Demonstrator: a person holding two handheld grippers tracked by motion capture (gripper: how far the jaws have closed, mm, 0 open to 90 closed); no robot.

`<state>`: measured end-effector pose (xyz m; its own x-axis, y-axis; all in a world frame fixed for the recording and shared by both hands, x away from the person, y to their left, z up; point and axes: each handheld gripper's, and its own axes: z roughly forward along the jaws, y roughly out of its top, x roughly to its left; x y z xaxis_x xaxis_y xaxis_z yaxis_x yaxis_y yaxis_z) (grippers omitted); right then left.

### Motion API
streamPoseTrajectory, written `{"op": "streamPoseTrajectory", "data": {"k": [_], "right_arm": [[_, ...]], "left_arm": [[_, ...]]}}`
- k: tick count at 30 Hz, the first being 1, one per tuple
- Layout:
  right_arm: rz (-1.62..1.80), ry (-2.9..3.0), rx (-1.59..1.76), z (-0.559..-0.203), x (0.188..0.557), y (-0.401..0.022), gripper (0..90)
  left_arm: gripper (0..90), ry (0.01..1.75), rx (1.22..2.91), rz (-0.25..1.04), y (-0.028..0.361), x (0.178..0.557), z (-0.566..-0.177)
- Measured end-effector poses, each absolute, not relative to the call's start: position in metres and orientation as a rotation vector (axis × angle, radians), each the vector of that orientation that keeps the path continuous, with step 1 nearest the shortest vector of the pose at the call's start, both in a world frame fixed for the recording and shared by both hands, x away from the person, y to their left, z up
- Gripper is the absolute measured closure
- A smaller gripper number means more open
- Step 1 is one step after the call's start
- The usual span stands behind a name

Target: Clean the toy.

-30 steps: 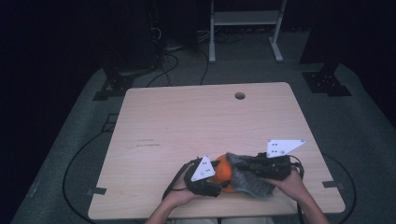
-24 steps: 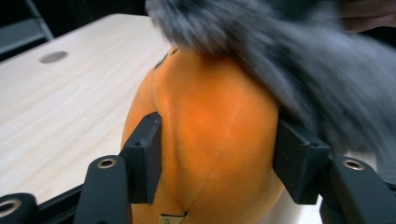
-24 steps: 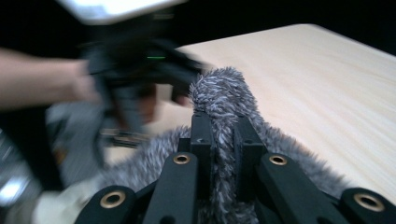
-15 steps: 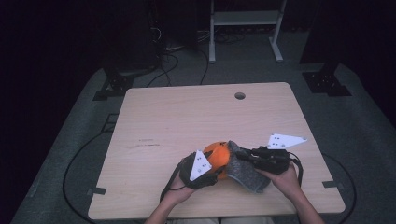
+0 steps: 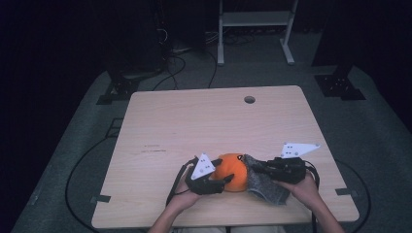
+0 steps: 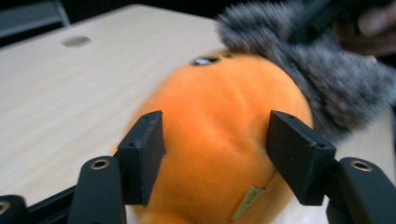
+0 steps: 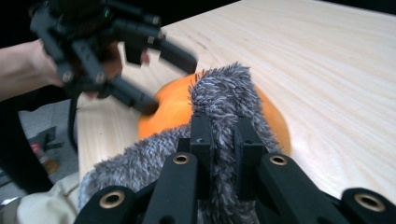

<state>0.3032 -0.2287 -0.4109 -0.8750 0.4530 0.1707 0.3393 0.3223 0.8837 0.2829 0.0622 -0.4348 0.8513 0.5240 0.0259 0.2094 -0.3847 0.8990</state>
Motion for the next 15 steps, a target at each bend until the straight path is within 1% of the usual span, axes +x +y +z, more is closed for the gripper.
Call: {"op": "streamPoseTrajectory", "data": {"k": [1,2,3,4,6,7,10,11,12,15], "right_arm": [[1.606,2.481,0.7,-0.407,0.301,-0.222,80.9],[1.606,2.481,0.7,-0.407,0.301,-0.222,80.9],[1.628,2.502,0.628,-0.402,0.298,-0.212,80.9],[1.606,2.497,0.61,-0.4,0.297,-0.207,80.9],[1.579,2.498,0.606,-0.398,0.298,-0.205,80.9],[1.556,2.499,0.631,-0.4,0.302,-0.206,80.9],[1.58,2.506,0.664,-0.405,0.305,-0.21,80.9],[1.591,2.54,0.637,-0.408,0.302,-0.211,80.9],[1.627,2.566,0.604,-0.408,0.301,-0.211,80.8],[1.644,2.587,0.537,-0.408,0.295,-0.205,80.8]], "left_arm": [[38.2,0.505,2.005,0.374,0.059,0.28,-0.435],[38.5,0.505,2.005,0.374,0.059,0.28,-0.435],[39.2,0.455,2.047,0.326,0.057,0.276,-0.436],[39.9,0.417,2.081,0.31,0.056,0.274,-0.436],[39.0,0.388,2.093,0.318,0.055,0.272,-0.436],[37.2,0.373,2.086,0.313,0.057,0.273,-0.432],[24.9,0.371,2.044,0.323,0.059,0.274,-0.428],[20.3,0.403,2.006,0.348,0.06,0.276,-0.428],[19.3,0.458,1.981,0.372,0.059,0.282,-0.428],[19.2,0.475,2.008,0.342,0.057,0.285,-0.432]]}}
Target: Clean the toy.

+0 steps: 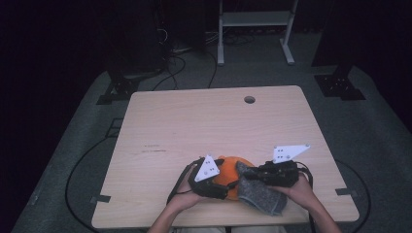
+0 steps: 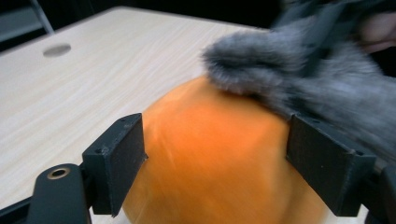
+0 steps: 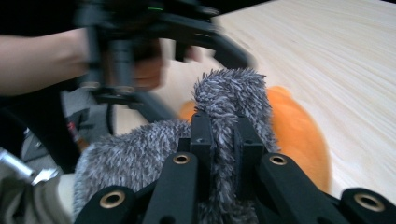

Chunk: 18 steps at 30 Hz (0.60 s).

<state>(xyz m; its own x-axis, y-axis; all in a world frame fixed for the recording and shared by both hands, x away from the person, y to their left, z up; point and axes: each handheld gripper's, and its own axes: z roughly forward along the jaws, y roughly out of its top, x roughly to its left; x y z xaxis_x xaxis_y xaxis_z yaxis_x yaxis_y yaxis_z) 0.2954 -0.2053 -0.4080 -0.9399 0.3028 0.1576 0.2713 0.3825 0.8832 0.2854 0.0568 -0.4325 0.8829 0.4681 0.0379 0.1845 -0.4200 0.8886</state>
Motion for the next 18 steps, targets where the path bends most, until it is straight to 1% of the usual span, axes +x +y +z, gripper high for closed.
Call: {"op": "streamPoseTrajectory", "data": {"k": [2,5,10,12,14,17,18], "right_arm": [[1.616,2.572,0.554,-0.408,0.297,-0.206,80.7],[1.599,2.531,0.643,-0.411,0.304,-0.219,80.8],[1.505,2.522,0.747,-0.419,0.307,-0.241,80.7],[1.5,2.522,0.771,-0.422,0.305,-0.248,80.7],[1.522,2.531,0.765,-0.424,0.302,-0.253,80.7],[1.533,2.531,0.757,-0.424,0.298,-0.259,80.7],[1.544,2.531,0.763,-0.424,0.297,-0.261,80.6]], "left_arm": [[25.5,0.474,2.009,0.325,0.059,0.284,-0.437],[28.4,0.47,2.024,0.318,0.058,0.283,-0.438],[28.6,0.424,2.044,0.324,0.058,0.279,-0.437],[27.2,0.408,2.048,0.329,0.058,0.278,-0.435],[25.0,0.364,2.047,0.328,0.056,0.277,-0.427],[24.2,0.348,2.04,0.322,0.052,0.278,-0.42],[23.6,0.332,2.031,0.312,0.045,0.28,-0.415]]}}
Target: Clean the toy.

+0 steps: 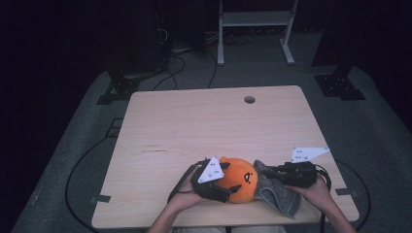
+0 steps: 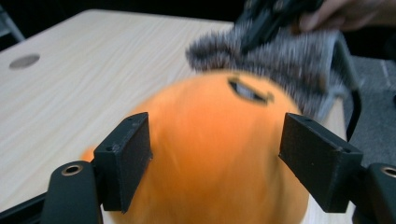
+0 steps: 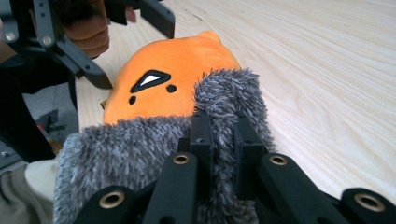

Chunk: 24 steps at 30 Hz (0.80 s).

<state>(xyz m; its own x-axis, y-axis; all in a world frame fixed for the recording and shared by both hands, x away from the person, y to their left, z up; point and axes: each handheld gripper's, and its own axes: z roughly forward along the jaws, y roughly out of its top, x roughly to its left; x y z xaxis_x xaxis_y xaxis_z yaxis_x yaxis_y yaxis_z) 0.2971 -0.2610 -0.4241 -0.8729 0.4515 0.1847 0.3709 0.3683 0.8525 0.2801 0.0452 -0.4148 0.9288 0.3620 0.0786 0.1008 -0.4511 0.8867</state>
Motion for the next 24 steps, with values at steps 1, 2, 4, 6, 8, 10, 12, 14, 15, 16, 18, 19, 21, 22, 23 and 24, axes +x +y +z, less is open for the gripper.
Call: {"op": "streamPoseTrajectory", "data": {"k": [1,2,4,6,8,10,12,14,15,16,18,19,21,22,23,24], "right_arm": [[1.546,2.532,0.768,-0.424,0.297,-0.263,80.6],[1.548,2.528,0.769,-0.425,0.297,-0.264,80.6],[1.554,2.528,0.768,-0.425,0.297,-0.265,80.6],[1.562,2.522,0.767,-0.425,0.297,-0.267,80.6],[1.563,2.522,0.774,-0.425,0.297,-0.268,80.6],[1.573,2.515,0.784,-0.426,0.298,-0.27,80.6],[1.57,2.51,0.79,-0.426,0.299,-0.272,80.4],[1.567,2.504,0.79,-0.425,0.299,-0.274,80.4],[1.566,2.495,0.794,-0.425,0.299,-0.275,80.4],[1.569,2.483,0.799,-0.424,0.299,-0.277,80.3],[1.566,2.449,0.82,-0.421,0.298,-0.283,80.3],[1.56,2.432,0.832,-0.42,0.299,-0.286,80.3],[1.521,2.389,0.871,-0.42,0.3,-0.294,80.3],[1.498,2.352,0.926,-0.421,0.303,-0.302,80.4],[1.498,2.352,0.926,-0.421,0.303,-0.302,80.4],[1.494,2.328,0.962,-0.422,0.306,-0.309,80.3]], "left_arm": [[23.0,0.332,2.031,0.312,0.045,0.28,-0.415],[21.9,0.317,2.046,0.31,0.04,0.282,-0.413],[20.0,0.301,2.09,0.301,0.031,0.287,-0.412],[19.8,0.333,2.117,0.275,0.026,0.294,-0.415],[20.1,0.347,2.126,0.261,0.026,0.298,-0.418],[22.3,0.355,2.136,0.25,0.027,0.3,-0.423],[30.1,0.356,2.135,0.252,0.027,0.299,-0.425],[35.7,0.374,2.15,0.272,0.027,0.296,-0.429],[41.5,0.387,2.151,0.291,0.027,0.295,-0.429],[45.8,0.39,2.154,0.307,0.026,0.293,-0.428],[49.7,0.386,2.157,0.331,0.026,0.29,-0.427],[50.6,0.386,2.154,0.335,0.026,0.29,-0.426],[52.3,0.401,2.128,0.332,0.027,0.289,-0.424],[53.8,0.419,2.104,0.333,0.029,0.288,-0.423],[54.5,0.419,2.104,0.333,0.029,0.288,-0.423],[54.9,0.425,2.099,0.334,0.03,0.288,-0.422]]}}
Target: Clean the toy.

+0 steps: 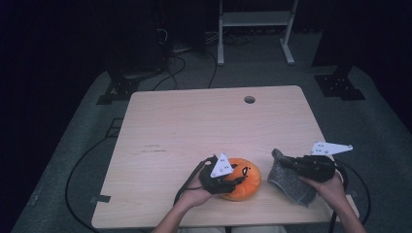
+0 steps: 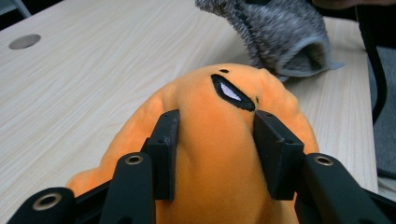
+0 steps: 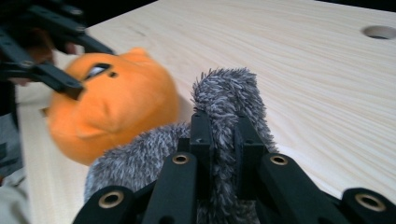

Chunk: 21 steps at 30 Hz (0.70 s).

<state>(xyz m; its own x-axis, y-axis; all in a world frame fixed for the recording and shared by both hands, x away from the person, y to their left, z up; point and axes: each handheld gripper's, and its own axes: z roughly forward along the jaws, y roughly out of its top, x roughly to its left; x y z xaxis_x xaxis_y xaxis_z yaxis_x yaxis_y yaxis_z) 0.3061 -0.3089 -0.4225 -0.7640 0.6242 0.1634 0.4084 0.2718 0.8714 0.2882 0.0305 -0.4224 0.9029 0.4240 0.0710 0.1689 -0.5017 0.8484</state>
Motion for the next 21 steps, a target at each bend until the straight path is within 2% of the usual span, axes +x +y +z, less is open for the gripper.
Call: {"op": "streamPoseTrajectory", "data": {"k": [7,13,15,17,18,21], "right_arm": [[1.432,2.31,1.028,-0.429,0.315,-0.315,79.3],[1.403,2.275,1.059,-0.436,0.319,-0.314,70.1],[1.418,2.249,1.068,-0.437,0.322,-0.313,63.2],[1.421,2.247,1.063,-0.437,0.322,-0.312,61.6],[1.434,2.232,1.06,-0.437,0.322,-0.311,56.2],[1.457,2.224,1.054,-0.436,0.323,-0.311,55.3]], "left_arm": [[55.6,0.46,2.055,0.368,0.039,0.292,-0.413],[55.5,0.509,2.038,0.424,0.051,0.304,-0.402],[55.3,0.53,2.04,0.456,0.057,0.311,-0.399],[55.3,0.538,2.039,0.468,0.058,0.313,-0.399],[55.2,0.553,2.035,0.478,0.061,0.317,-0.398],[55.1,0.564,2.033,0.491,0.062,0.321,-0.397]]}}
